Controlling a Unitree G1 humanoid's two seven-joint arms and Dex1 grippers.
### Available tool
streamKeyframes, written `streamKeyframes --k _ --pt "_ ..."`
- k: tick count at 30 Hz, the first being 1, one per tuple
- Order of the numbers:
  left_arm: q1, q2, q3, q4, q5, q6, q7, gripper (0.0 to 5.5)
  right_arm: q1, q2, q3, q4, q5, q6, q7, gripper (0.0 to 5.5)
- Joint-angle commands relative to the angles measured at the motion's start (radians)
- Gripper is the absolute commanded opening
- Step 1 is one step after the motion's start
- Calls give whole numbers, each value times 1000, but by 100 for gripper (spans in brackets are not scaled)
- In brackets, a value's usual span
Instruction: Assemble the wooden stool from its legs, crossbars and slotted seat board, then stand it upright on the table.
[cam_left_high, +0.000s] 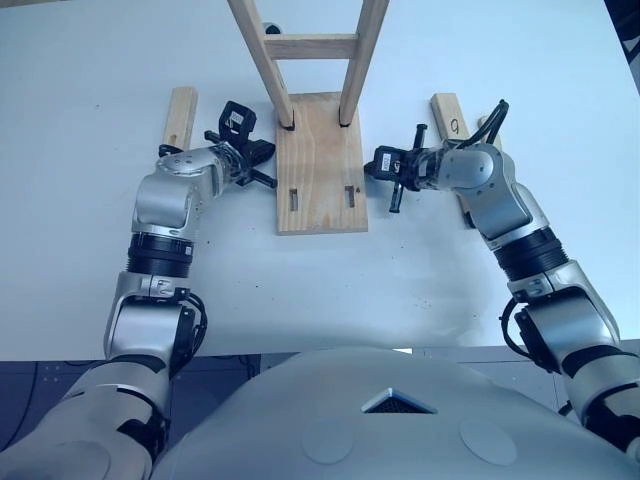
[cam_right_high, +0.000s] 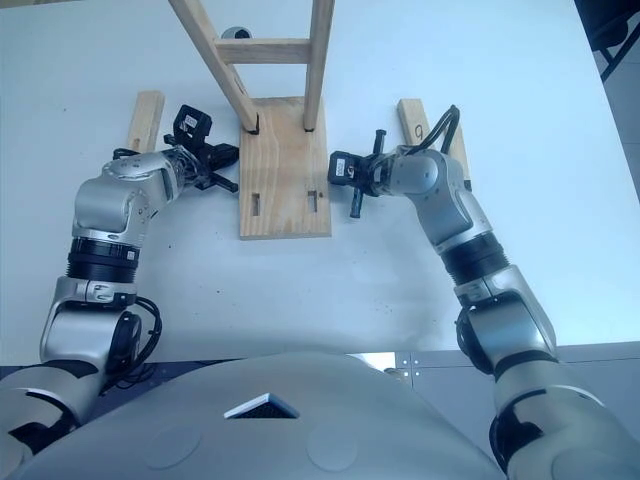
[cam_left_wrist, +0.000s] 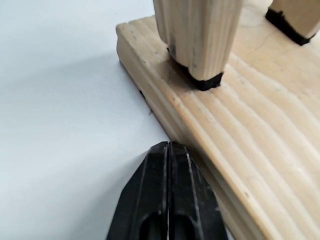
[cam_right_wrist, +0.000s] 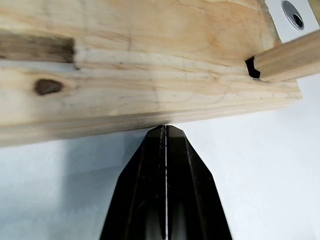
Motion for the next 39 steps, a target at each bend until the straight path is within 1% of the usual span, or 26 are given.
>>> streamKeyframes --k 1,2,3,4,6,8,12,15,17,20,23,29,35,39 --pt "40 -52 194 -144 -101 -94 56 0 4 8 -299 -194 217 253 -76 20" --pt "43 -62 252 -188 -138 -98 75 0 -1 0 -354 -233 269 325 -80 32" --pt "40 -69 300 -223 -171 -93 90 0 -11 -25 -409 -253 296 400 -96 56" --pt "37 -71 326 -250 -188 -92 104 0 -18 -60 -445 -254 297 462 -119 74" --pt "38 -81 338 -295 -200 -86 133 0 -12 -139 -450 -189 231 510 -168 109" --pt "42 -92 334 -330 -204 -81 156 0 9 -170 -434 -146 196 528 -204 145" --pt "44 -90 374 -347 -197 -96 212 0 72 -188 -398 -95 144 508 -271 201" --pt "44 -80 393 -340 -193 -94 238 0 122 -178 -405 -150 169 546 -265 254" --pt "57 -72 388 -344 -185 -94 242 0 158 -168 -429 -230 190 590 -275 283" --pt "91 -69 387 -357 -179 -98 247 0 200 -158 -467 -357 211 652 -307 288" --pt "125 -68 377 -379 -170 -102 255 0 239 -158 -463 -438 231 714 -304 288" --pt "122 -66 375 -381 -172 -106 257 0 302 -137 -434 -427 259 743 -315 288" --pt "119 -58 382 -376 -169 -111 260 0 367 -155 -406 -390 280 776 -304 288" --pt "105 -55 396 -393 -170 -128 269 0 409 -142 -421 -383 319 835 -307 218"
